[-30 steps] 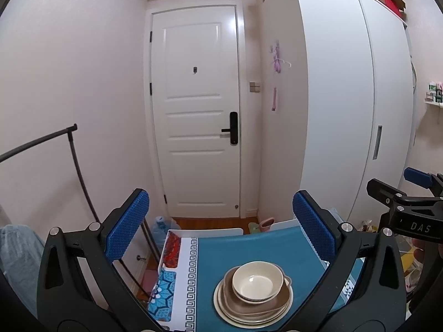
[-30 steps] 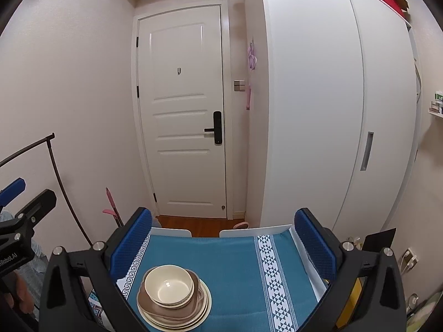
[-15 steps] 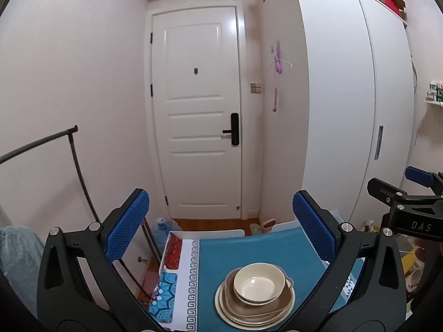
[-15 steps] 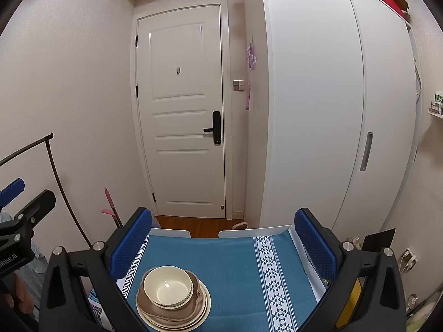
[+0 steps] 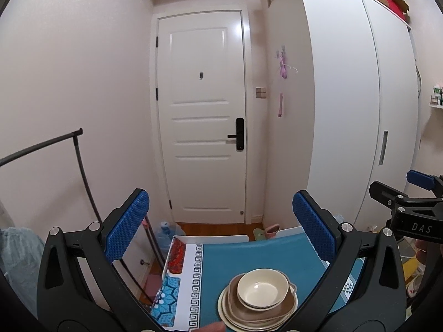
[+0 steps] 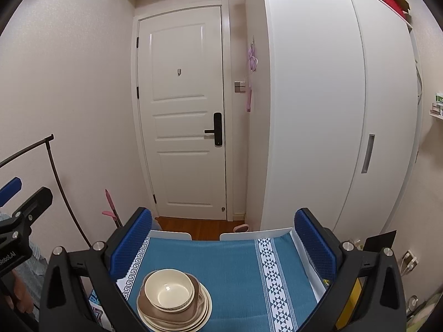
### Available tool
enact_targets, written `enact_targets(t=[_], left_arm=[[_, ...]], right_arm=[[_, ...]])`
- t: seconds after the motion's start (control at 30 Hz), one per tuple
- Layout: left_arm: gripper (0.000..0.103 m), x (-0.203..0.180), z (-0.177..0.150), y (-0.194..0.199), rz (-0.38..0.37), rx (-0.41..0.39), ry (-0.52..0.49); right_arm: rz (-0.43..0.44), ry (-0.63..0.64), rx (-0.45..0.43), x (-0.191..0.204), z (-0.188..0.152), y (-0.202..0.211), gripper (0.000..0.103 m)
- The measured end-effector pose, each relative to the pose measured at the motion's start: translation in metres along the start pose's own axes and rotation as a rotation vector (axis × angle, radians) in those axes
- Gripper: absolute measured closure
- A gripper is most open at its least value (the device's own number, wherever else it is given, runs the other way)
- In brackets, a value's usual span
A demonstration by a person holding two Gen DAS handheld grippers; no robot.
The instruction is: Organize plates and bowls
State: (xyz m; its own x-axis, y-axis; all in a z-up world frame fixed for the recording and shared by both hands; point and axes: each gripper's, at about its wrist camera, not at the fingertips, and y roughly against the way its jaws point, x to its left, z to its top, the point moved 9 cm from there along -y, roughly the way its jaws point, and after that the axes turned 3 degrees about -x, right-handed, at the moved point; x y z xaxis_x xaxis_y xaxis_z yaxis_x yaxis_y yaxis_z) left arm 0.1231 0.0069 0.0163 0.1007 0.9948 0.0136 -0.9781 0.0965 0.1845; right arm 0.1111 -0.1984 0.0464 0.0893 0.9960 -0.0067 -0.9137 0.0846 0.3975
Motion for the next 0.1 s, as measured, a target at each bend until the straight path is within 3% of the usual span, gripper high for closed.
enact_targets(t=[0.1], left_arm=[[0.000, -0.0004, -0.0007, -0.0028, -0.004, 0.004, 0.004]], right_arm=[[0.004, 0.002, 0.004, 0.0006, 0.0020, -0.0045, 0.000]])
